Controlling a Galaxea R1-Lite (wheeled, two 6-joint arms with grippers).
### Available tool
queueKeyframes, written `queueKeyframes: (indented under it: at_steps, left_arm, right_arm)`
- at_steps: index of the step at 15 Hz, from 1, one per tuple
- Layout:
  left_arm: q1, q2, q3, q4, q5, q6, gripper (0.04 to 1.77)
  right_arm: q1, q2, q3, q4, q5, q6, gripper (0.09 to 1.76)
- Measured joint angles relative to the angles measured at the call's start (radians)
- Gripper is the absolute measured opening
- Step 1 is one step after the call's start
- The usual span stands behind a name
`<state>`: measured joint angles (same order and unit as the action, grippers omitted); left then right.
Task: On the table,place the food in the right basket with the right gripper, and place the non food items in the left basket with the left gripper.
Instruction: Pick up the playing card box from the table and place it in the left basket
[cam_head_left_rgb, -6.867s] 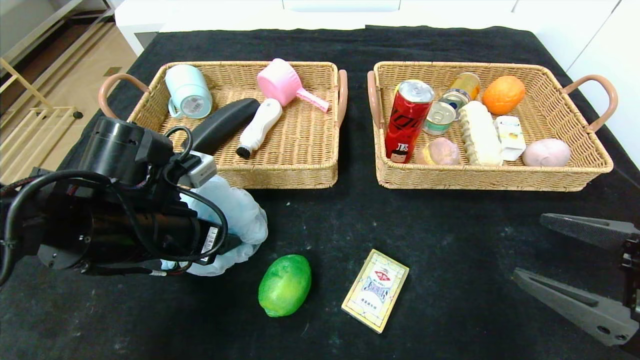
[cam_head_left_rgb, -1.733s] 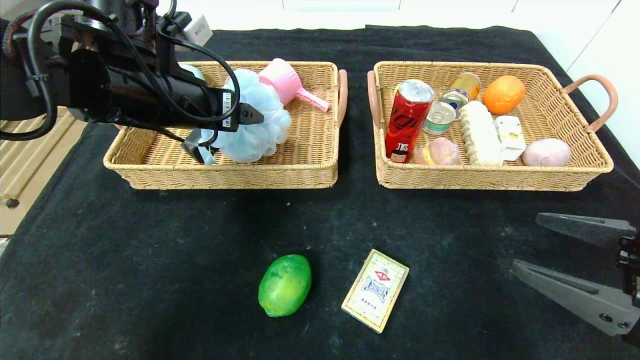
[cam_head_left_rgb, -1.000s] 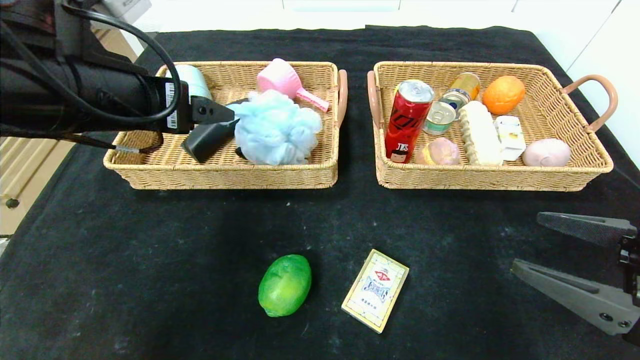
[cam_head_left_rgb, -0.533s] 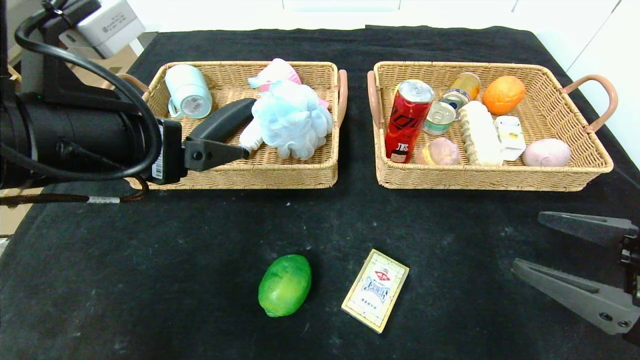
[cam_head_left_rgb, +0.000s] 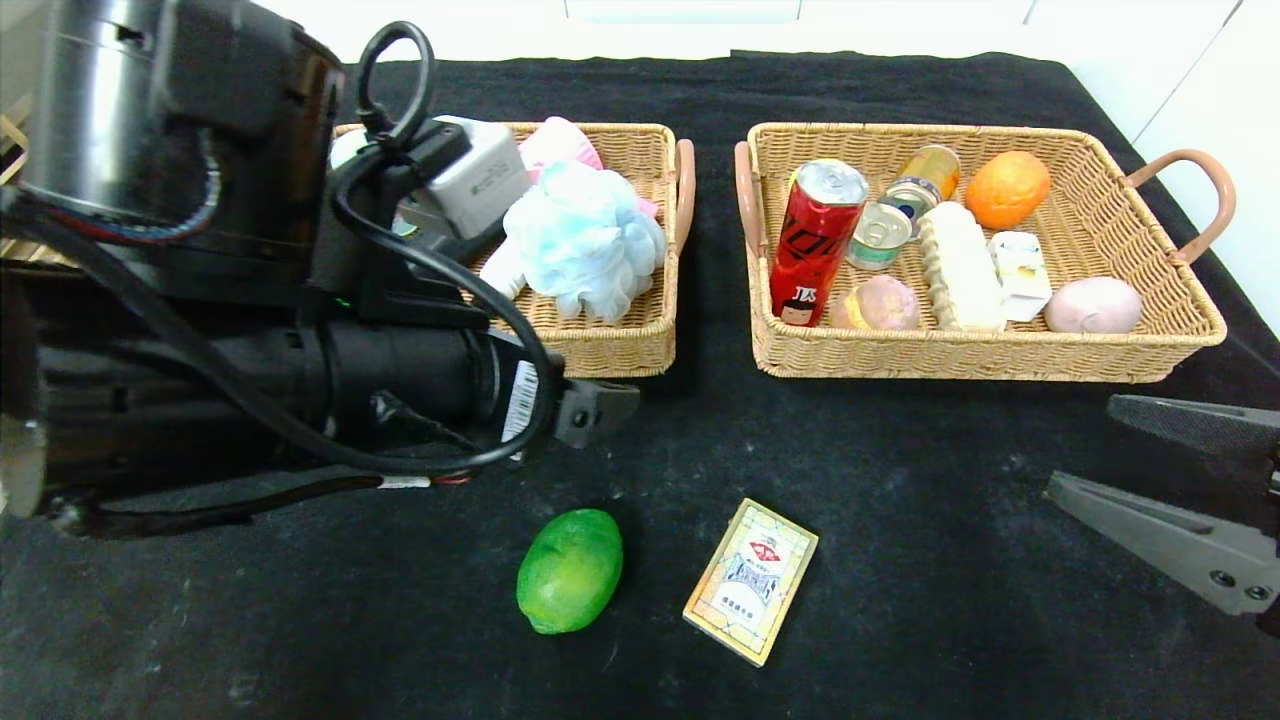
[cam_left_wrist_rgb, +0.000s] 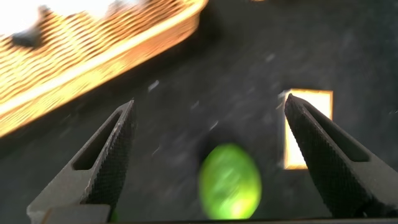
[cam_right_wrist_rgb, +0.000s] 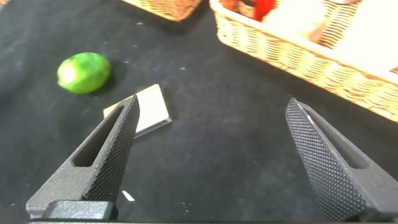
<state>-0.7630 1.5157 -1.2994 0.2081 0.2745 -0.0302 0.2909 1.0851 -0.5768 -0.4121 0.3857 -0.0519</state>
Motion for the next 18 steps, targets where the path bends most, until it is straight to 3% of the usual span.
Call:
queueKeyframes:
  at_steps: [5,8,12,18]
  left_arm:
    - [-0.142,0.124,-0.027,-0.013,0.064,-0.041,1.71]
    - [-0.18,0.172,-0.027,-0.015,0.088,-0.04,1.72]
    - [-0.245,0.237,-0.025,-0.023,0.165,-0.039,1.72]
    - [-0.285,0.273,-0.01,-0.014,0.167,-0.041,1.72]
  right_arm:
    - [-0.042,-0.005,-0.026,0.005,0.0,0.002,1.71]
    - [-0.047,-0.011,-0.029,0.005,0.0,0.001,1.71]
    - [-0.064,-0.035,-0.04,0.023,0.001,0.001,1.71]
    - [-0.073,-0.053,-0.056,0.059,0.001,0.001,1.71]
